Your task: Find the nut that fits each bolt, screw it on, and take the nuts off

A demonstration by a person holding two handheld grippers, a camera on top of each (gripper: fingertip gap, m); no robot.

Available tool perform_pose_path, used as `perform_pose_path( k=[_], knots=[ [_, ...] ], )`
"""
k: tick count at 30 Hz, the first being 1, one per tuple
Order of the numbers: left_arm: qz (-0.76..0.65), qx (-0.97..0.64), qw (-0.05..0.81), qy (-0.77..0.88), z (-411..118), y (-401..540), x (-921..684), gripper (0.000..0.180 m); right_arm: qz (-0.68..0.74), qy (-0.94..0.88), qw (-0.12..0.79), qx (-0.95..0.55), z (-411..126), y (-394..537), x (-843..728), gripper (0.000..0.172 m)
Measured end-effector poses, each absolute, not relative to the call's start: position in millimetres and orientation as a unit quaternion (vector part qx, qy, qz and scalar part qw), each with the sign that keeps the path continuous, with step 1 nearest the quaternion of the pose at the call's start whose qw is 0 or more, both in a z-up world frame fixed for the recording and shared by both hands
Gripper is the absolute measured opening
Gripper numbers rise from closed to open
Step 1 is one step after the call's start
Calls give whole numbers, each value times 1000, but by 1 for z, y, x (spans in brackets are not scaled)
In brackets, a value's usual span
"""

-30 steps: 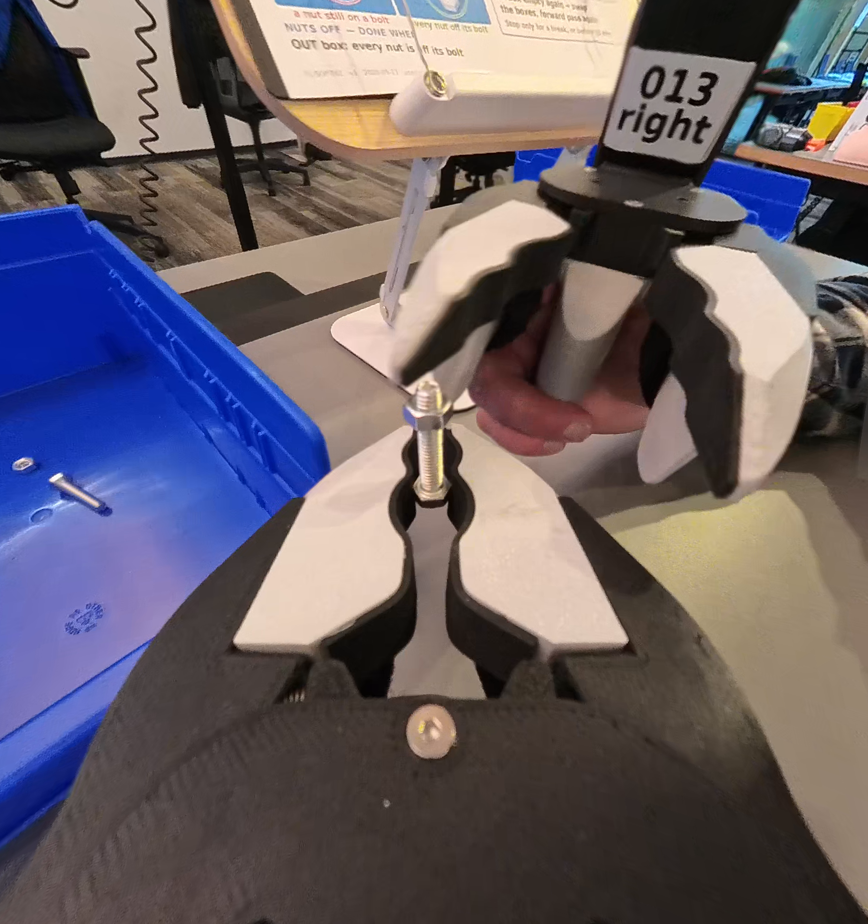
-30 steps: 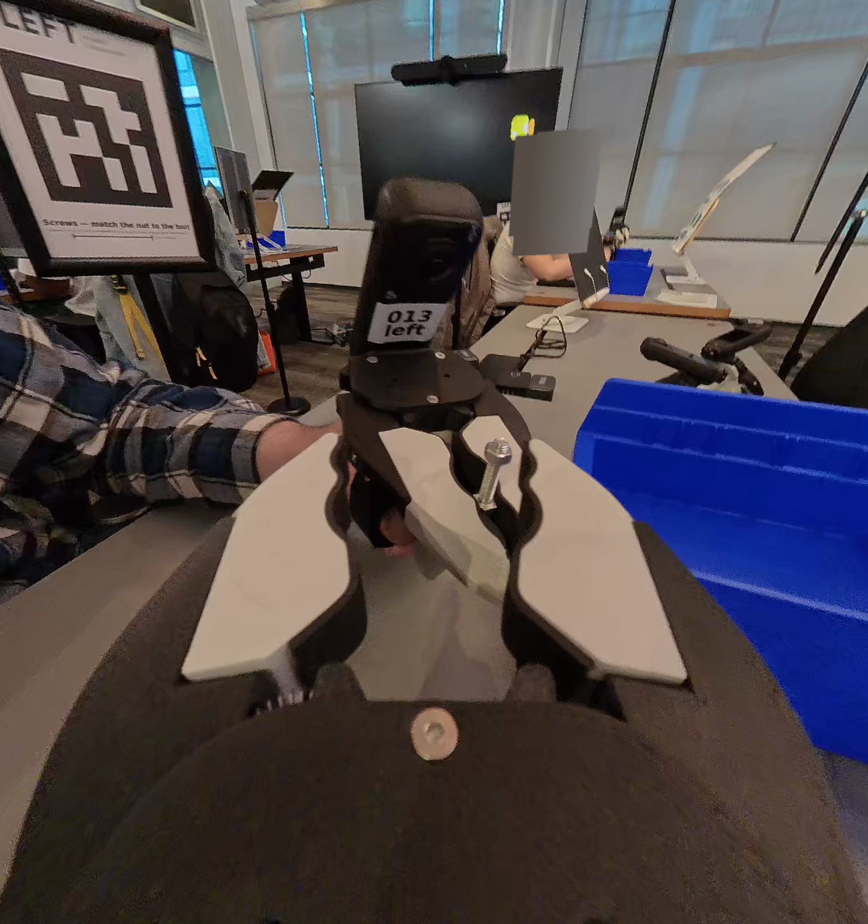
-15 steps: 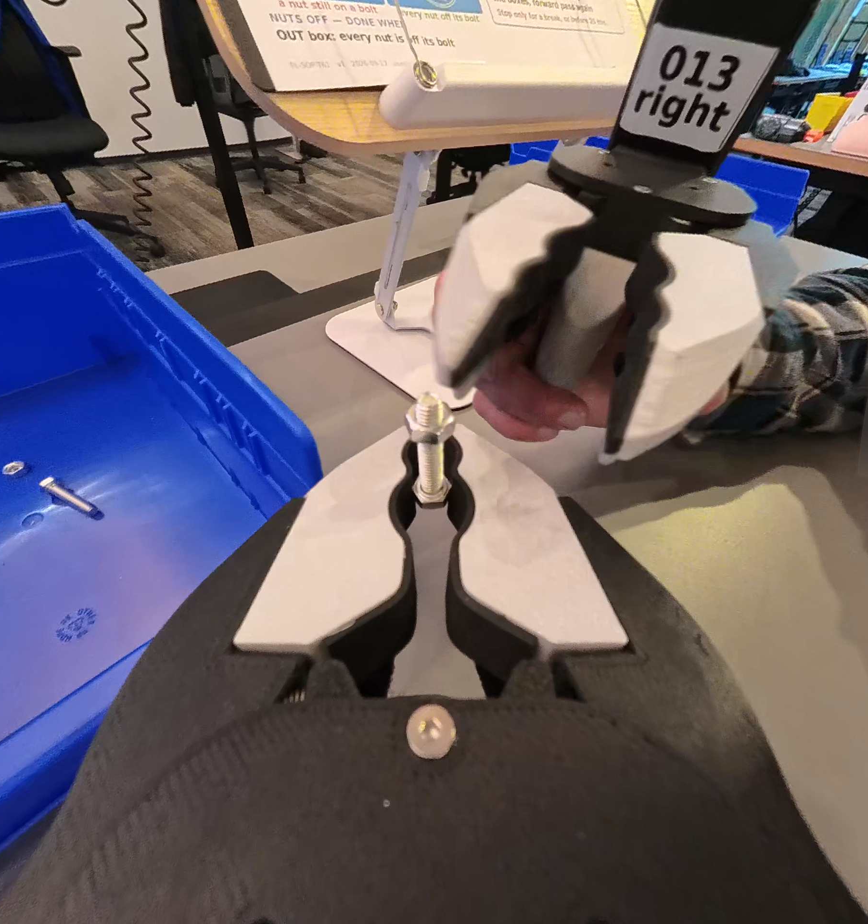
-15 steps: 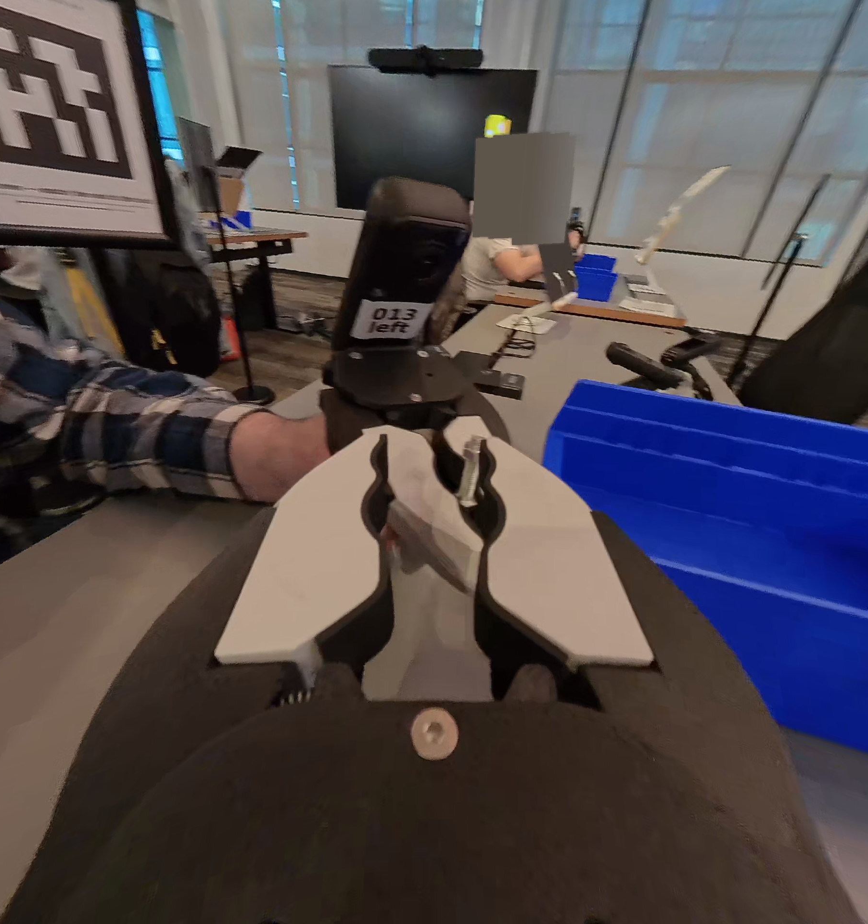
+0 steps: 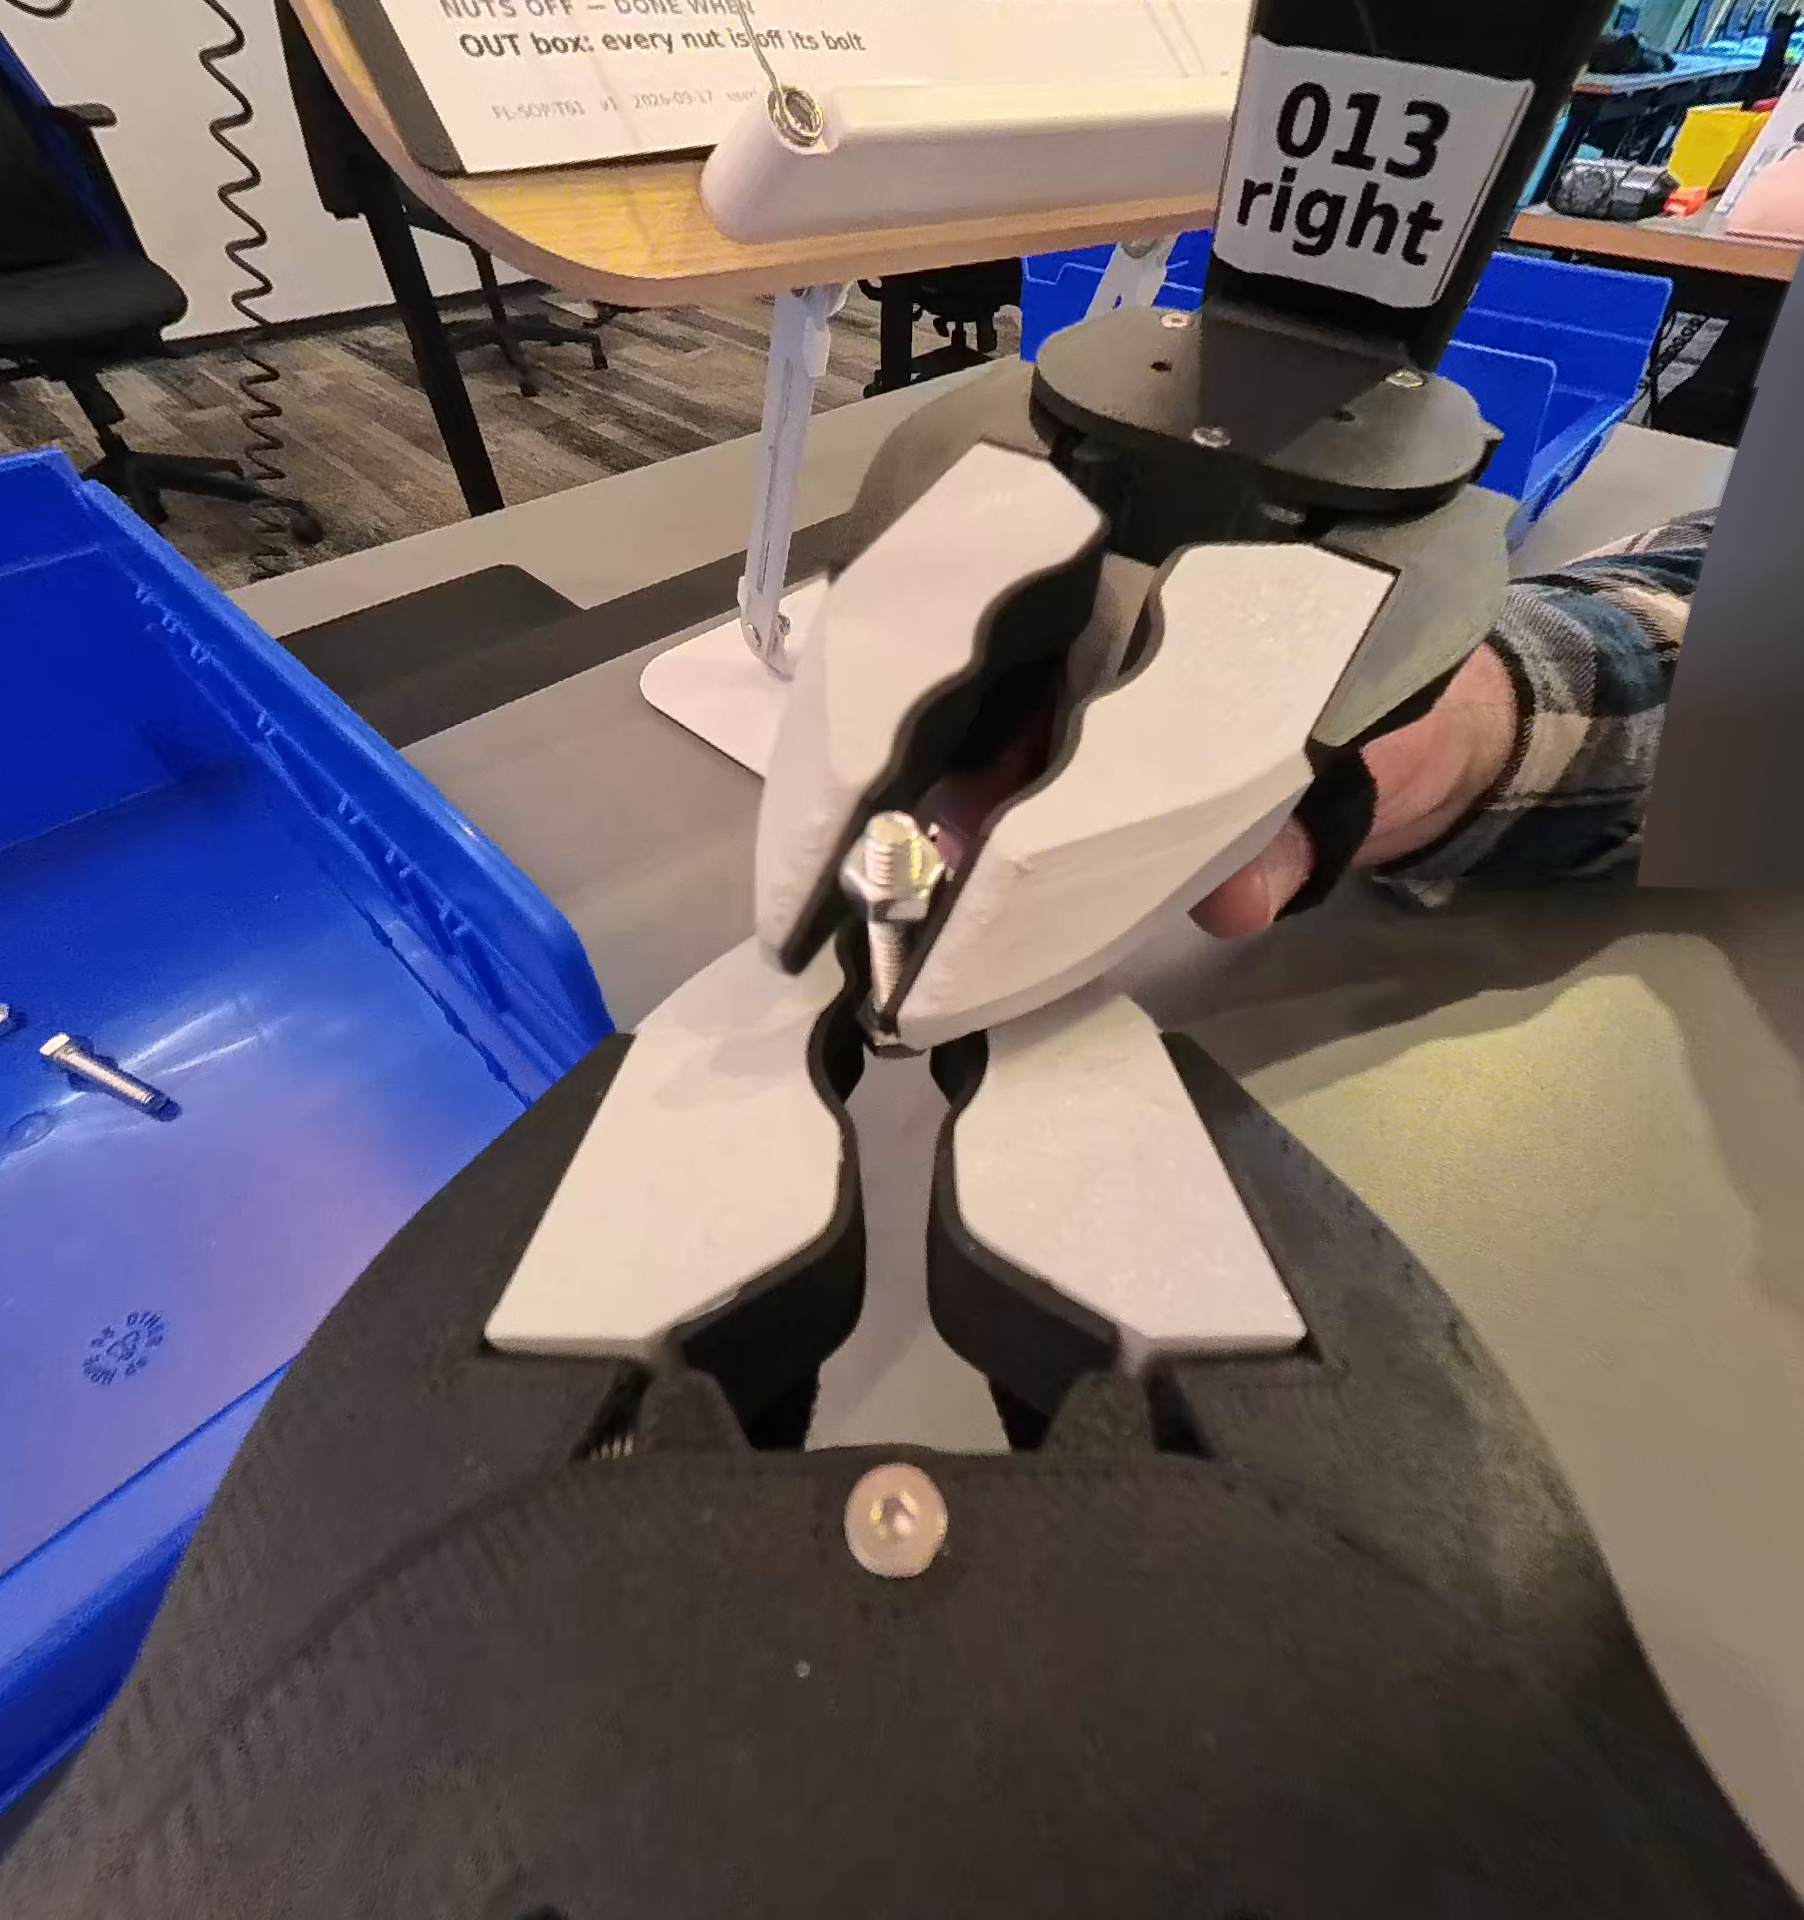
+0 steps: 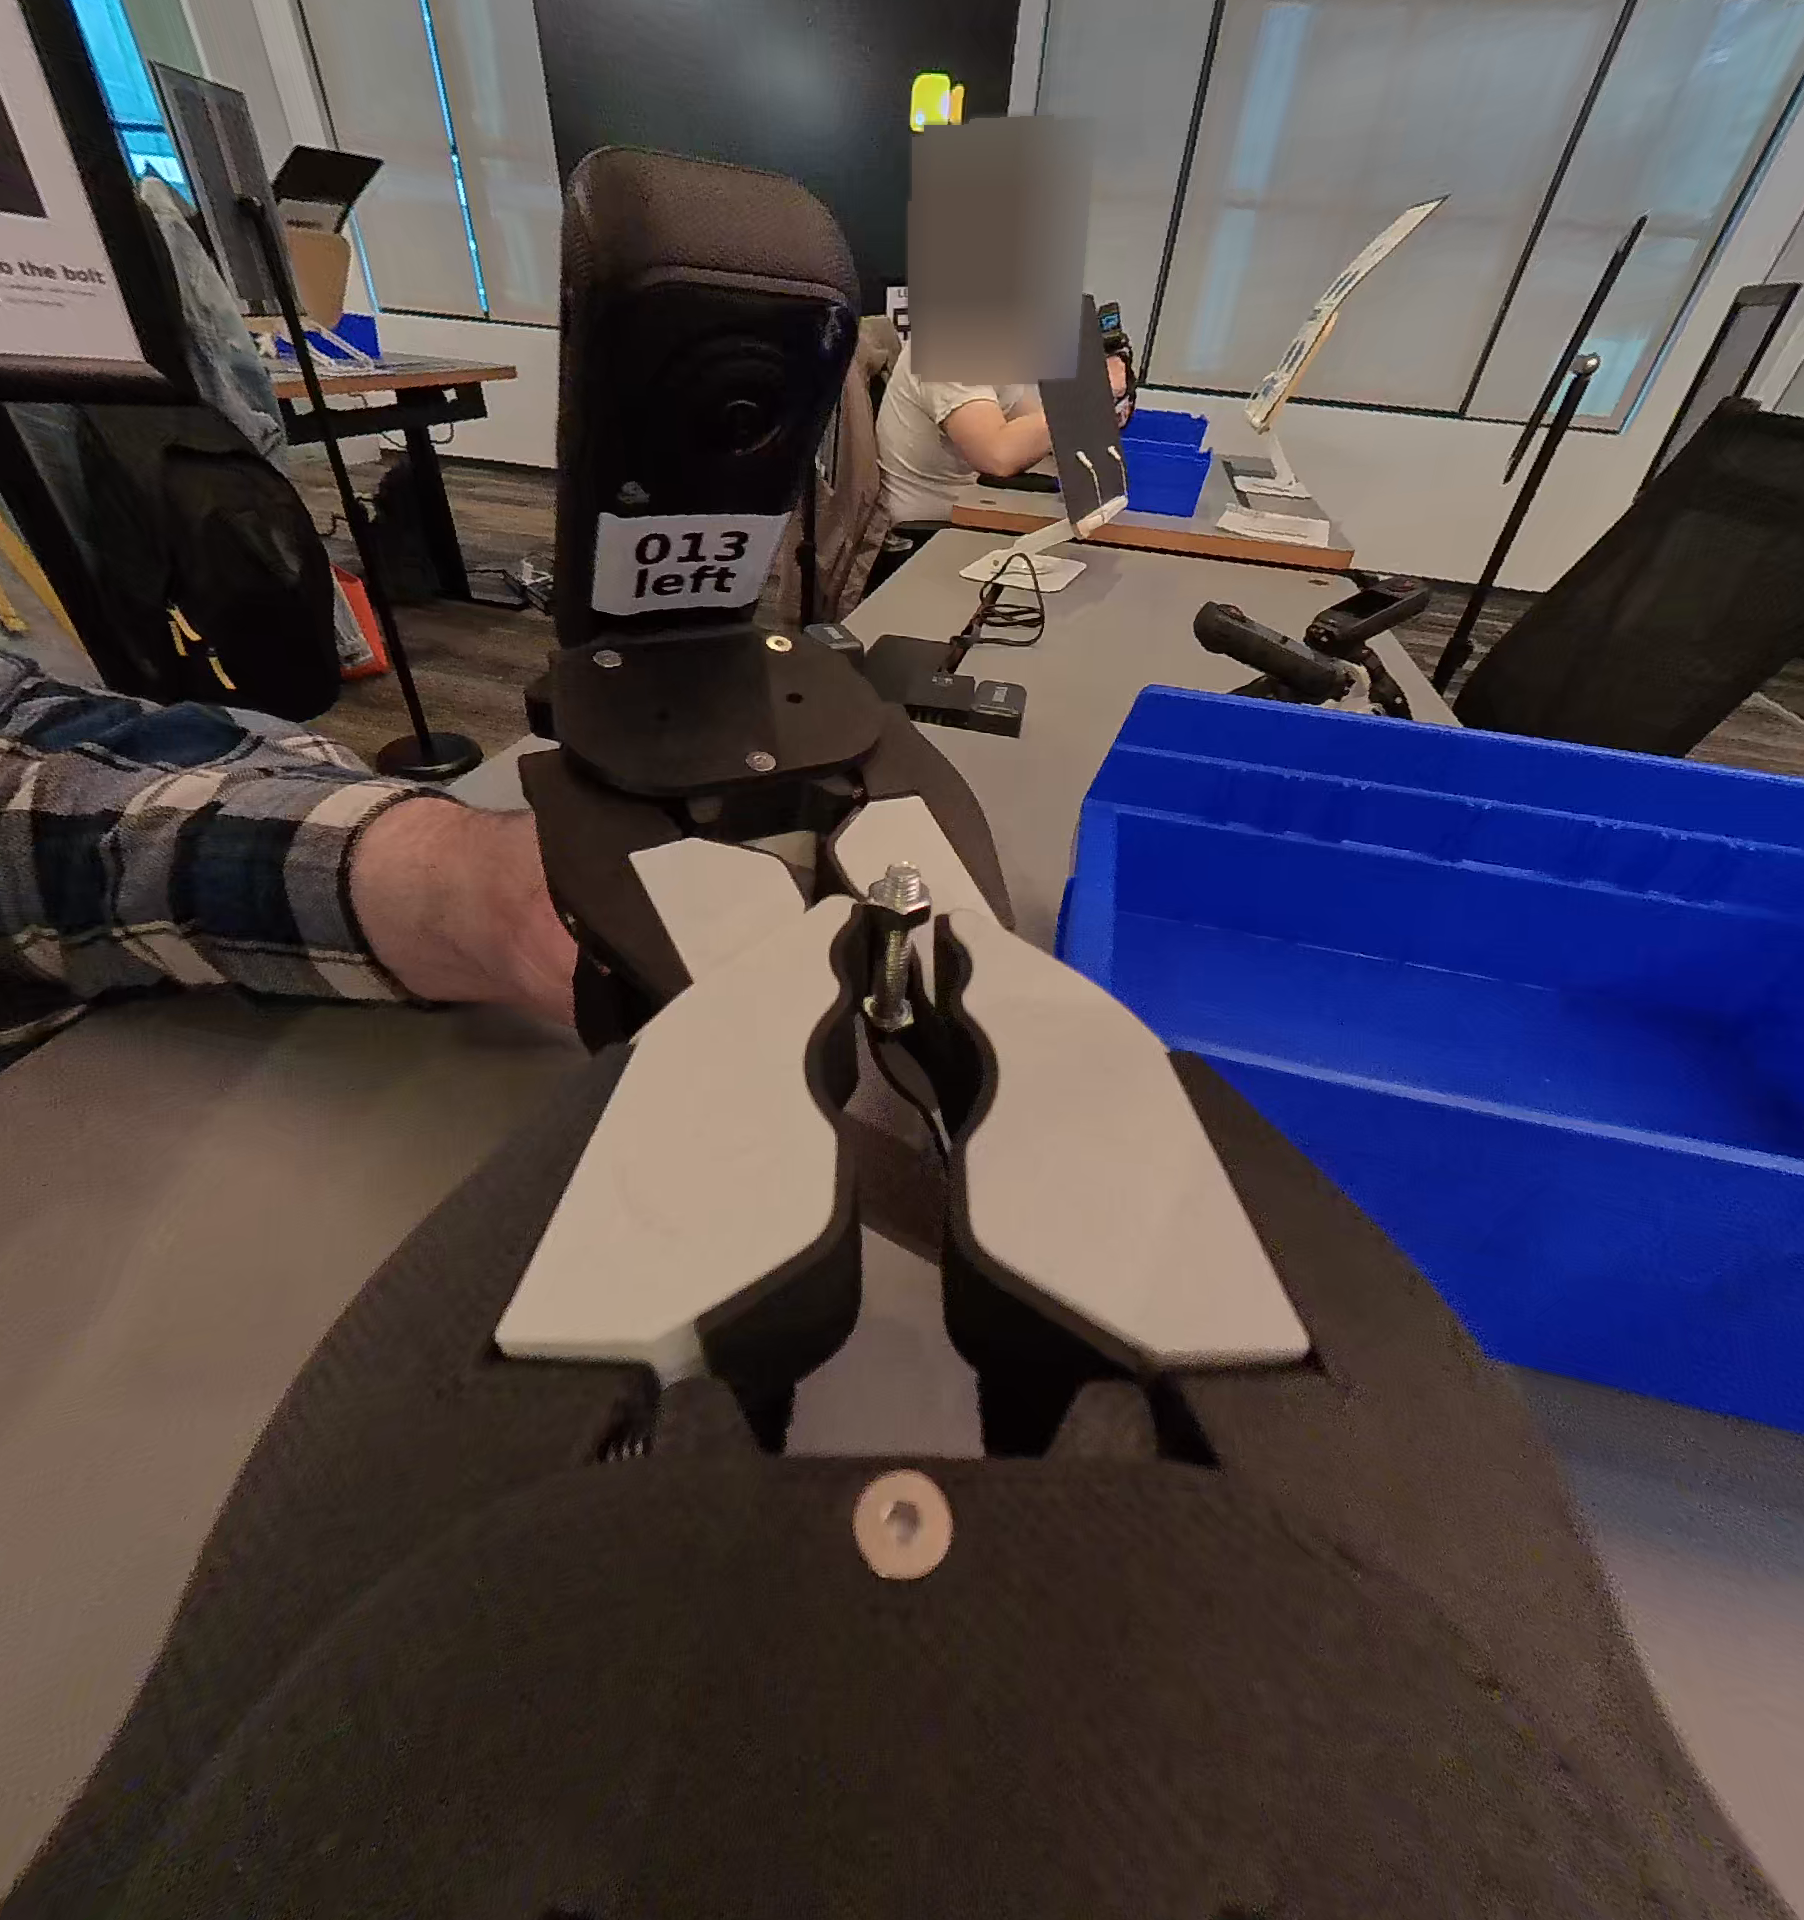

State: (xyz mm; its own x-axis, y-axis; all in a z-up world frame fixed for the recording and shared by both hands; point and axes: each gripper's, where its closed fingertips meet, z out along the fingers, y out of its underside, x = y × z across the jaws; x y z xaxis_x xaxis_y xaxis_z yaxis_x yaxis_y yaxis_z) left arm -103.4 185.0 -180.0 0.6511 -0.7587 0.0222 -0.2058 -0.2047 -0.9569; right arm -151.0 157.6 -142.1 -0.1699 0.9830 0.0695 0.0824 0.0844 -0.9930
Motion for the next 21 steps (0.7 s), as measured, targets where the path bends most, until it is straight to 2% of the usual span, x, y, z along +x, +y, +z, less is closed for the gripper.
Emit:
perform_pose_path(
  k=[11,14,17,21],
  knots=[
    [-270,-721,546,330,-176,184,-102,9,502,-578,454,-456,-140,157,-149,9],
    [-257,-726,550,323,-178,188,-105,26,520,-560,456,-456,-133,161,-146,9],
    [-249,-729,545,331,-181,187,-103,27,519,-555,461,-458,-131,164,-145,9],
    [-259,-734,537,325,-183,187,-102,41,516,-552,471,-456,-127,166,-142,6]
  ],
)
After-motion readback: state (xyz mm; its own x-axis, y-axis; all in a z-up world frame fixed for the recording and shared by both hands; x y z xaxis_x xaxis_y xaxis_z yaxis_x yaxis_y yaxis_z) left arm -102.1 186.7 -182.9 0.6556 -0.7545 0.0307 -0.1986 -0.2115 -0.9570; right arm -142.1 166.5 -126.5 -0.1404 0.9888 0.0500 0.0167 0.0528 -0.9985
